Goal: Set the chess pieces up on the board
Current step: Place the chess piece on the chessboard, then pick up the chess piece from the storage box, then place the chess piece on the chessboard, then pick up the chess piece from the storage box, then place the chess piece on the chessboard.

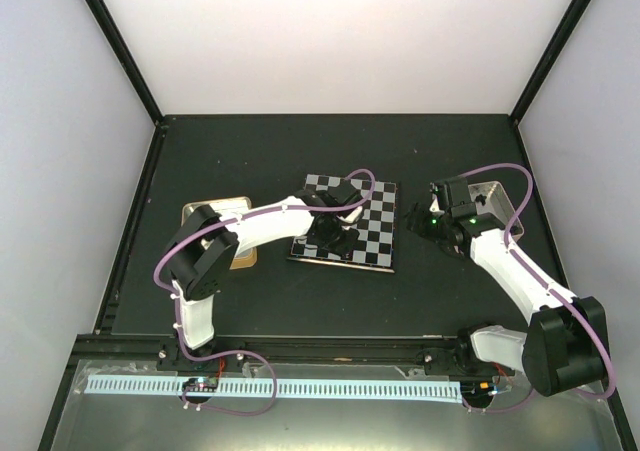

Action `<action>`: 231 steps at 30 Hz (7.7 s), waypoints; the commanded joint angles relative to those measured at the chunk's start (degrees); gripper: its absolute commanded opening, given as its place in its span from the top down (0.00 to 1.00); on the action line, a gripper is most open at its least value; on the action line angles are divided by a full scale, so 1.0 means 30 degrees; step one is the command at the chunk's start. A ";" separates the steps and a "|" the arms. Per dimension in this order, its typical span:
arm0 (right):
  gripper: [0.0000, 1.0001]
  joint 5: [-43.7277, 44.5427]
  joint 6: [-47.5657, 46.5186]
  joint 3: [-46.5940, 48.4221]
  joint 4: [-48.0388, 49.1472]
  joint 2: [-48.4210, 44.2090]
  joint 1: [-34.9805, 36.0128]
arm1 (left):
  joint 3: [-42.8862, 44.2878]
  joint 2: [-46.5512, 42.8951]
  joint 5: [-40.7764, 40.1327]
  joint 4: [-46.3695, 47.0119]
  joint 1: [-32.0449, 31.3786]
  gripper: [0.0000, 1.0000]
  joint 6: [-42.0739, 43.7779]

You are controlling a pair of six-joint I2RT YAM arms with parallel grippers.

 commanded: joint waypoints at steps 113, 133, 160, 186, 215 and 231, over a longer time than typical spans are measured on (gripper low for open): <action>0.41 -0.0283 -0.0409 -0.0321 0.0723 0.0045 0.0061 | -0.2426 -0.2346 -0.3443 -0.0946 0.4553 0.97 0.0114; 0.40 -0.0356 -0.0489 -0.0526 0.0796 0.0060 0.0079 | -0.3009 -0.1862 -0.3859 0.0199 0.4548 0.91 -0.0062; 0.40 -0.1964 -0.0491 -0.0592 0.1900 0.0441 0.0049 | -0.9868 -1.2634 -0.5564 -0.0427 1.2618 0.41 -0.2952; 0.51 -0.2606 -0.1473 0.0252 0.2529 0.3356 0.0058 | -1.0516 -0.9100 -1.0162 0.3074 1.7097 0.74 -0.3642; 0.56 -0.2501 -0.0648 -0.0281 0.2663 0.1728 0.0054 | -0.9626 -1.2714 -0.5579 0.1674 1.6535 0.98 -0.2112; 0.55 -0.2001 -0.0075 -0.1232 0.2149 -0.0445 0.0050 | -0.7225 -1.0933 -0.4920 0.1494 0.6187 0.98 -0.2429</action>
